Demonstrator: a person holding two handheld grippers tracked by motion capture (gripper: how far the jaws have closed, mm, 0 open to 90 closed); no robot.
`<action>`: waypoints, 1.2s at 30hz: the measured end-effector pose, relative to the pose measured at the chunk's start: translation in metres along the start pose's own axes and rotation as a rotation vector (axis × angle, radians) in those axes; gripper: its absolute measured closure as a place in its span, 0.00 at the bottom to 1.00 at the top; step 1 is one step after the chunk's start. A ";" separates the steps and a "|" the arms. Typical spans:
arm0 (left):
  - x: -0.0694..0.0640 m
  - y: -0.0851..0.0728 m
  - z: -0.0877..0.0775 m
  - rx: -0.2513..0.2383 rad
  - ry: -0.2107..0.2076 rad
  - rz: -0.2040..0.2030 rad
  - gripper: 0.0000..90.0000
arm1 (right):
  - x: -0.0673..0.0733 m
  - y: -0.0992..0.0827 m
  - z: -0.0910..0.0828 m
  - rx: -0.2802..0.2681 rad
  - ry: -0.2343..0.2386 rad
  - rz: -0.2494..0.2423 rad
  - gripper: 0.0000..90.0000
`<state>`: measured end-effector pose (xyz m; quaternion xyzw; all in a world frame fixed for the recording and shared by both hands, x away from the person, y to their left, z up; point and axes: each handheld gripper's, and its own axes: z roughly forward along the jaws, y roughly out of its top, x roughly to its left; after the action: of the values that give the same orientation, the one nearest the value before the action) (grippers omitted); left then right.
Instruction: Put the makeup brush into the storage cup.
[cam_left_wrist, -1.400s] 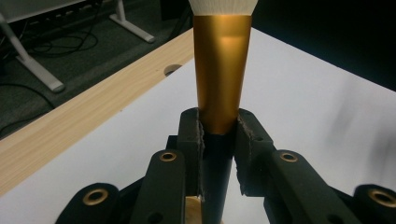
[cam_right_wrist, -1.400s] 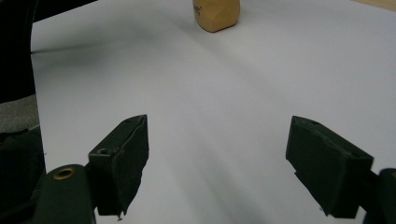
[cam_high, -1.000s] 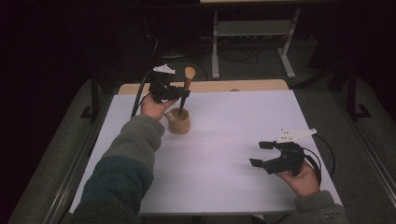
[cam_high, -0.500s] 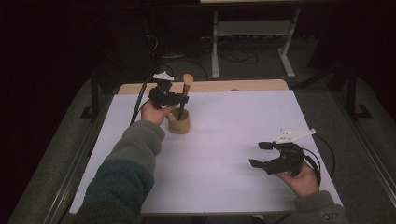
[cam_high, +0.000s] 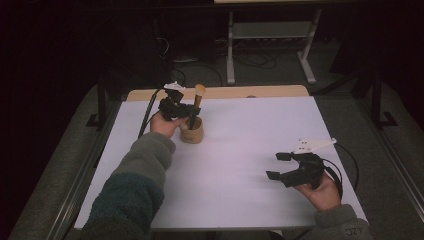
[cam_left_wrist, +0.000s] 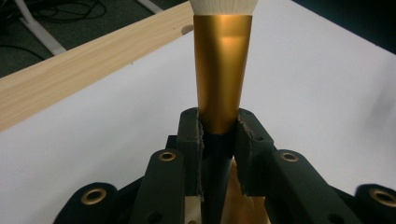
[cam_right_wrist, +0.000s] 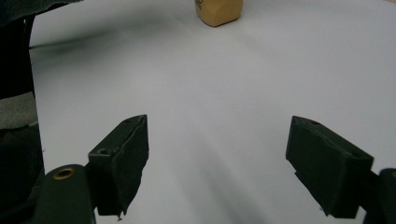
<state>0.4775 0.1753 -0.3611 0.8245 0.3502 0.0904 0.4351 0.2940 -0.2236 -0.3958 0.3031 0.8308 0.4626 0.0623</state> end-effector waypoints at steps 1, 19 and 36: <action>0.000 -0.001 0.000 0.000 -0.002 -0.001 0.82 | 0.000 0.000 0.000 0.001 0.000 0.000 0.23; -0.001 -0.004 -0.007 0.011 0.002 0.001 0.75 | 0.002 0.000 0.003 0.006 0.004 0.001 0.23; -0.009 -0.006 -0.033 -0.004 -0.008 0.014 0.64 | -0.004 -0.001 0.000 -0.004 -0.051 0.023 0.21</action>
<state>0.4530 0.1939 -0.3443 0.8263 0.3426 0.0909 0.4377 0.2963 -0.2264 -0.3973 0.3245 0.8245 0.4569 0.0787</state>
